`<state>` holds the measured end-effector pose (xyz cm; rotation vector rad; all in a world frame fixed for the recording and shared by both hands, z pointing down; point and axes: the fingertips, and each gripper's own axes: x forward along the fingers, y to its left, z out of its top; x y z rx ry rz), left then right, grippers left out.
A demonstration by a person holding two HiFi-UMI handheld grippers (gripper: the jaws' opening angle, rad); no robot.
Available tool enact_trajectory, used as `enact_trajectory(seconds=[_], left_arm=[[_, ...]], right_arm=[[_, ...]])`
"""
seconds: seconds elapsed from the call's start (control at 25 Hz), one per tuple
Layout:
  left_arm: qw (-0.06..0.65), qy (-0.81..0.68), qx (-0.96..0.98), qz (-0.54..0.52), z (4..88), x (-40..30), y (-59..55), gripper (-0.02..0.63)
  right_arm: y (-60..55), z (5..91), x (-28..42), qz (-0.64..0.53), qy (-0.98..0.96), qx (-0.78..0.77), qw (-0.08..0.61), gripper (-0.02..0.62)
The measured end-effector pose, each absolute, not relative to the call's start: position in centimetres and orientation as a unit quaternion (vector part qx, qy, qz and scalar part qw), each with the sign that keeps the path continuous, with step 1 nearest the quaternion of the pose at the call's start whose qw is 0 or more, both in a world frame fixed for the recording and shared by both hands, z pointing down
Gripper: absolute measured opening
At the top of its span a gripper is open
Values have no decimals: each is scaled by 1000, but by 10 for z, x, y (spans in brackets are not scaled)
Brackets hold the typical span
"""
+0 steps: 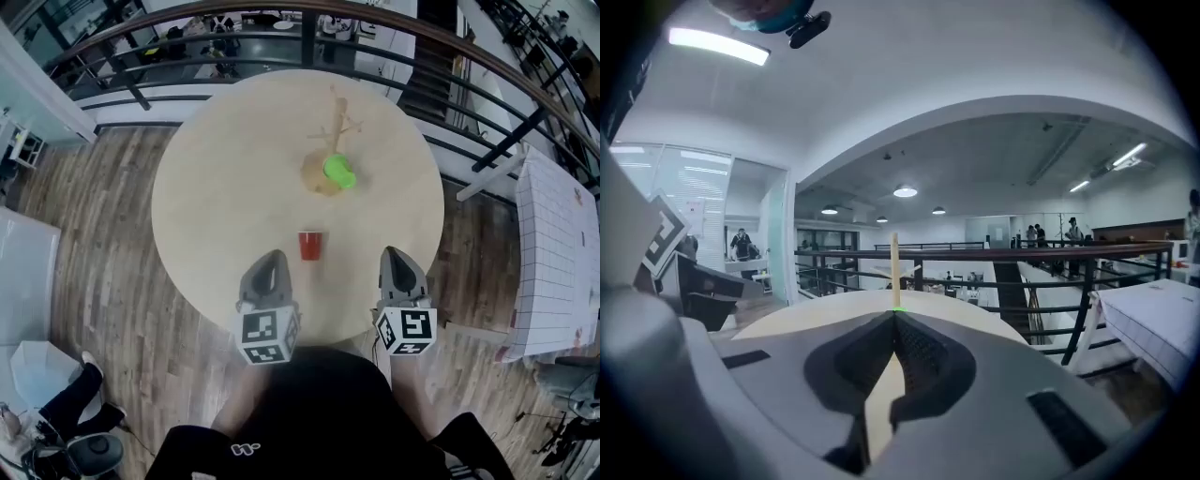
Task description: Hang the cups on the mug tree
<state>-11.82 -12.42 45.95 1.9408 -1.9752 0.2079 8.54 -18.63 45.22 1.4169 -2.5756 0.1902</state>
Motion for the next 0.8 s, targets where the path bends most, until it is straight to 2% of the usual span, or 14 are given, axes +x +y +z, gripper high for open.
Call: enact_trajectory(seconds=[0.44, 0.48, 0.52, 0.6, 0.68, 0.8], left_arm=[[216, -659, 713, 105, 479, -95, -129, 15], [220, -645, 723, 115, 483, -90, -131, 66], [225, -631, 732, 123, 488, -85, -132, 155], [239, -609, 744, 139, 499, -77, -134, 227], [248, -601, 745, 152, 510, -74, -137, 268], [265, -598, 739, 160, 523, -73, -141, 296]], right_arm=[[-178, 453, 91, 57, -875, 469, 103, 9], [-177, 454, 91, 59, -876, 468, 104, 9], [-176, 456, 90, 60, -877, 466, 106, 9], [-173, 458, 90, 63, -878, 463, 108, 9], [-170, 460, 91, 65, -878, 461, 109, 9], [-168, 464, 96, 68, -877, 462, 112, 9]])
